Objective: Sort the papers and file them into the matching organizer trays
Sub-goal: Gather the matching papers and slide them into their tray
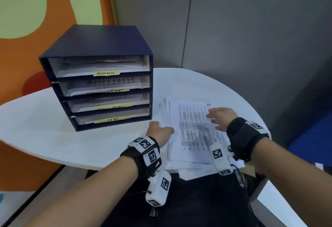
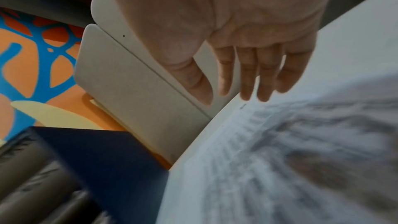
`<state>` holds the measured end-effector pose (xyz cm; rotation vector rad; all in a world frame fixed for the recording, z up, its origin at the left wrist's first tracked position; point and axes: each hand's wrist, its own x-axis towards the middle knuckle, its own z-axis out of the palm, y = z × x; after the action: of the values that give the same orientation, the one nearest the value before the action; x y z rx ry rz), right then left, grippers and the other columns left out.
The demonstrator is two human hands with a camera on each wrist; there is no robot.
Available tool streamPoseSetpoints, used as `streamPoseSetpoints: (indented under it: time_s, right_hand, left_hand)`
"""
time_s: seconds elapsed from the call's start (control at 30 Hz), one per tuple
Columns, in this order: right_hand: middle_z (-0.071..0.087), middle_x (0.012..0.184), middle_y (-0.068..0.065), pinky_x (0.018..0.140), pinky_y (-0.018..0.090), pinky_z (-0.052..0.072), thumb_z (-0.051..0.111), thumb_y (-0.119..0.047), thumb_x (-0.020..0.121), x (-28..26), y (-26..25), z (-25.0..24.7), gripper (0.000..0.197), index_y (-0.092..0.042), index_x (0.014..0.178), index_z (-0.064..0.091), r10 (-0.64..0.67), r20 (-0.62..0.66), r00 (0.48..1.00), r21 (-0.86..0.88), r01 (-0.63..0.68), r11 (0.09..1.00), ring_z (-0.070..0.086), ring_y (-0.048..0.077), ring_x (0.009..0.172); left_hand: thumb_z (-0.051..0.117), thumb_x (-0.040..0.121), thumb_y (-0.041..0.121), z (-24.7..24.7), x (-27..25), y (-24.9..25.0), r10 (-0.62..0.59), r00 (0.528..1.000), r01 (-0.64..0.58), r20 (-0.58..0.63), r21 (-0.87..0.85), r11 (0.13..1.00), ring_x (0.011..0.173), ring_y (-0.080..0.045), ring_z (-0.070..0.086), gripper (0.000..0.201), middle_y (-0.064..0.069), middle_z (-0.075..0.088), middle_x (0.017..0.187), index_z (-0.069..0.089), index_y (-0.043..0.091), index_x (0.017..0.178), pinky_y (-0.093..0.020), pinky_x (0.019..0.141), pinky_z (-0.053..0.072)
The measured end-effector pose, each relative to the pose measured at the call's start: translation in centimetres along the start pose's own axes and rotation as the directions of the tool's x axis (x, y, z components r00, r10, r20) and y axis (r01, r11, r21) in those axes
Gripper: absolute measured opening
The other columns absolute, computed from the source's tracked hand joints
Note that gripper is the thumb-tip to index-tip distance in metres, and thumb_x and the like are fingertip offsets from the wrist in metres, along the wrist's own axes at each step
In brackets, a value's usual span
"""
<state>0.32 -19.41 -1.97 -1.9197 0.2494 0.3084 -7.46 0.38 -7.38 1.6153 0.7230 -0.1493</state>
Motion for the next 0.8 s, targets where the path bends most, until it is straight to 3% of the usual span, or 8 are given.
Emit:
streamPoseSetpoints:
  time_s: [0.07, 0.17, 0.23, 0.3, 0.4, 0.5, 0.63, 0.8]
  right_hand:
    - [0.061, 0.116, 0.012, 0.080, 0.028, 0.047, 0.066, -0.009, 0.085, 0.3, 2.4, -1.7, 0.045, -0.001, 0.128, 0.056, 0.018, -0.084, 0.996, -0.197, -0.035, 0.980, 0.057, 0.023, 0.092]
    - [0.051, 0.136, 0.014, 0.094, 0.032, 0.046, 0.068, -0.016, 0.080, 0.9, 6.0, -2.5, 0.066, -0.007, 0.140, 0.041, 0.070, -0.128, 0.989, -0.367, -0.112, 0.923, 0.055, 0.030, 0.115]
    - [0.059, 0.125, 0.011, 0.092, 0.036, 0.050, 0.066, -0.021, 0.076, 1.5, 7.4, -2.0, 0.069, -0.015, 0.139, 0.040, 0.060, -0.123, 0.991, -0.496, -0.113, 0.861, 0.059, 0.030, 0.107]
    - [0.063, 0.114, 0.008, 0.090, 0.039, 0.052, 0.067, -0.025, 0.071, 1.9, 8.1, -1.6, 0.068, -0.021, 0.134, 0.043, 0.010, -0.150, 0.989, -0.594, -0.098, 0.798, 0.059, 0.029, 0.104]
    - [0.057, 0.121, 0.007, 0.091, 0.041, 0.051, 0.078, -0.032, 0.064, 2.6, 8.5, -1.4, 0.075, -0.023, 0.132, 0.046, -0.032, -0.206, 0.978, -0.600, -0.100, 0.794, 0.056, 0.029, 0.110]
    - [0.054, 0.123, 0.009, 0.091, 0.041, 0.052, 0.085, -0.038, 0.058, 3.1, 8.6, -1.3, 0.084, -0.021, 0.131, 0.046, -0.028, -0.215, 0.976, -0.565, -0.101, 0.819, 0.056, 0.030, 0.110]
    - [0.054, 0.120, 0.009, 0.091, 0.042, 0.051, 0.081, -0.040, 0.057, 3.3, 8.9, -1.2, 0.082, -0.021, 0.129, 0.047, -0.034, -0.249, 0.968, -0.534, -0.108, 0.838, 0.055, 0.031, 0.110]
    - [0.049, 0.123, 0.010, 0.095, 0.045, 0.047, 0.073, -0.034, 0.066, 3.5, 8.6, -1.5, 0.071, -0.021, 0.131, 0.047, -0.029, -0.249, 0.968, -0.516, -0.107, 0.850, 0.053, 0.031, 0.111]
  left_hand:
    - [0.074, 0.080, 0.024, 1.2, 0.3, 0.0, 0.012, 1.000, -0.011, -0.017, 0.050, 0.999, 0.116, -0.027, 0.055, 0.084, -0.010, 0.051, 0.132, 0.025, 0.014, 0.148, -0.035, 0.099, 0.045]
    - [0.082, 0.067, 0.023, 2.6, 0.6, 0.3, -0.014, 1.000, 0.013, 0.023, 0.044, 0.999, 0.109, -0.031, 0.060, 0.098, -0.011, 0.053, 0.124, 0.024, 0.019, 0.146, -0.040, 0.093, 0.053]
    - [0.084, 0.061, 0.017, 3.0, 0.4, 0.7, -0.058, 0.997, 0.058, 0.057, 0.000, 0.998, 0.108, -0.036, 0.064, 0.100, -0.019, 0.058, 0.119, 0.028, 0.017, 0.143, -0.034, 0.083, 0.054]
    - [0.084, 0.067, 0.012, 3.2, 0.0, 1.0, -0.055, 0.996, 0.055, 0.064, 0.002, 0.998, 0.088, -0.033, 0.068, 0.091, -0.021, 0.065, 0.107, 0.031, 0.010, 0.140, -0.038, 0.085, 0.056]
    - [0.083, 0.072, 0.010, 3.3, -0.2, 0.8, -0.033, 0.998, 0.035, 0.060, -0.031, 0.999, 0.064, -0.026, 0.062, 0.092, -0.024, 0.068, 0.105, 0.027, 0.010, 0.144, -0.037, 0.073, 0.055]
    - [0.086, 0.068, 0.010, 2.9, -0.2, 0.4, -0.015, 1.000, 0.015, 0.024, 0.009, 1.000, 0.076, -0.030, 0.073, 0.078, -0.017, 0.068, 0.105, 0.042, 0.012, 0.132, -0.043, 0.078, 0.060]
    - [0.083, 0.072, 0.009, 2.4, -0.2, -0.1, 0.033, 0.999, -0.033, -0.005, 0.053, 0.998, 0.063, -0.020, 0.066, 0.047, -0.012, 0.072, 0.096, 0.058, 0.014, 0.112, -0.038, 0.079, 0.060]
    - [0.071, 0.083, -0.004, 1.1, -0.5, -0.9, 0.064, 0.998, -0.064, -0.003, 0.052, 0.997, 0.085, -0.024, 0.069, 0.041, -0.011, 0.070, 0.109, 0.055, 0.009, 0.118, -0.033, 0.077, 0.059]
